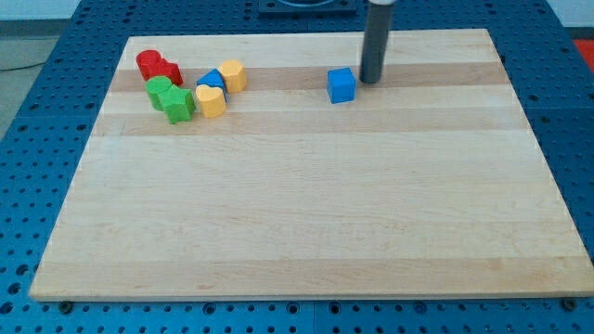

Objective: Move the blue cube towards the yellow hexagon

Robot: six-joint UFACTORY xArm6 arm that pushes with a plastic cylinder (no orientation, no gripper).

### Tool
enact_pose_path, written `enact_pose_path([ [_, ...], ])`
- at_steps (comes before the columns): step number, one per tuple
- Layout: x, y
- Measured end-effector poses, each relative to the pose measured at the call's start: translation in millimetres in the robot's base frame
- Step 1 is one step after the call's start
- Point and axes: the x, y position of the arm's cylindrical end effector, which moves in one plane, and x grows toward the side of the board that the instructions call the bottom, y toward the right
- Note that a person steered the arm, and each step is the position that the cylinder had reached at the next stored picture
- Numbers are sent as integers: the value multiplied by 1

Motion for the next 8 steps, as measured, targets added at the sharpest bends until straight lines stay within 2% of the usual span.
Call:
enact_pose_path([
  [1, -9, -21],
  [2, 2, 23],
  [3, 64, 57],
  [4, 54, 23],
  [5, -6, -15],
  [6, -32, -45],
  [7, -14, -4],
  [8, 60, 18],
])
